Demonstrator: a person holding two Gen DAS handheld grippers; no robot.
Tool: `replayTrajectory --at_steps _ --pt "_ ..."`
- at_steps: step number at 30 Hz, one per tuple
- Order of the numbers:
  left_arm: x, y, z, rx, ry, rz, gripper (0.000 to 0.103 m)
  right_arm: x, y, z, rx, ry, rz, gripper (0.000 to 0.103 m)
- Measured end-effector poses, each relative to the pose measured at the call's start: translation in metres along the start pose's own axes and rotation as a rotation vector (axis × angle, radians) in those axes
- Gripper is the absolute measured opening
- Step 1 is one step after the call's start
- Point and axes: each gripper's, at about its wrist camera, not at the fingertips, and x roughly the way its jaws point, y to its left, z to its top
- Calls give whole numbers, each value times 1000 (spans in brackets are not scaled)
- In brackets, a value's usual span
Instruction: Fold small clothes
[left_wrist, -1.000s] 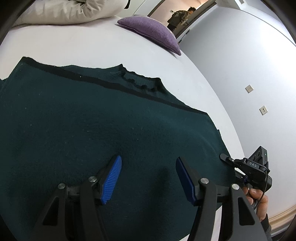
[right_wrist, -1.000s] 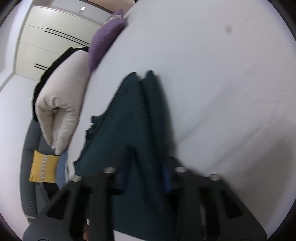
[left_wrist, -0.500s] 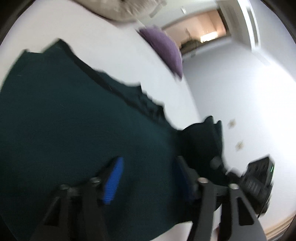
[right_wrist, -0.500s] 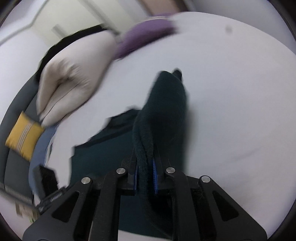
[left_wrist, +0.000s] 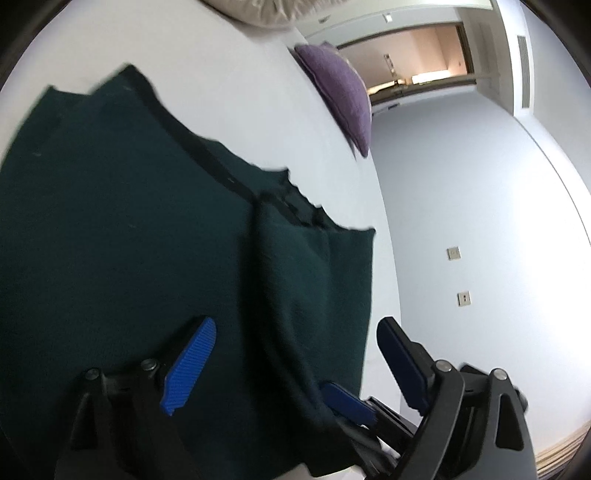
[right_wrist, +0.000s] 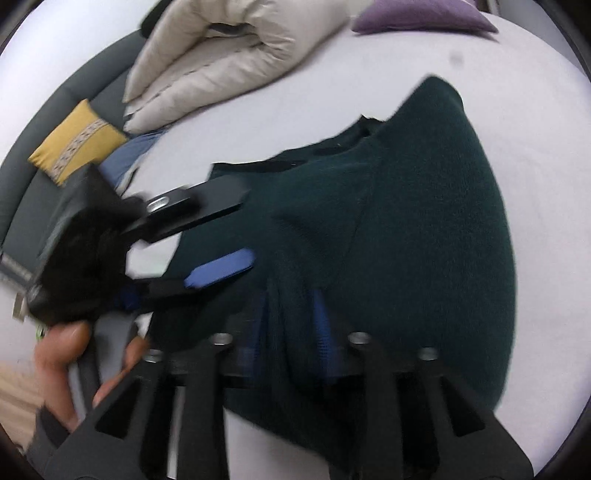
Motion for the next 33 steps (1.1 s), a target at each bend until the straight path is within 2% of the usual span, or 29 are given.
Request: replayTrajectory --at_steps 1,2,5,7,8,12,16,17,22,26,29,33 --pt "5 -5 -1 7 14 7 90 -10 -2 -5 -5 -24 7 62" --pt "11 -10 -3 19 31 16 90 -24 -3 -16 -14 -47 15 64" --pt "32 -24 -7 62 69 94 87 -47 -19 -32 3 -44 52 64" --pt "38 -27 -7 66 74 115 78 -61 -32 -41 25 -74 72 64" --pt "39 -27 -7 60 73 125 76 -73 -42 -47 43 -107 55 64" --pt "41 -26 -7 64 81 193 50 -100 -87 -56 168 -207 35 64" --pt "37 -20 -5 60 81 241 18 -97 -110 -52 216 -232 7 65" --pt "35 -18 -3 56 79 237 15 -92 -111 -50 211 -236 -12 65" --pt "12 -18 2 61 64 178 12 -83 -105 -56 173 -246 -35 65" --pt "-29 -17 13 66 30 143 12 -70 -89 -52 134 -242 -50 65" --pt "-60 -13 24 76 7 135 12 -58 -71 -48 105 -219 -43 65" --pt "-107 5 39 92 -29 177 12 -42 -40 -50 46 -176 -27 65"
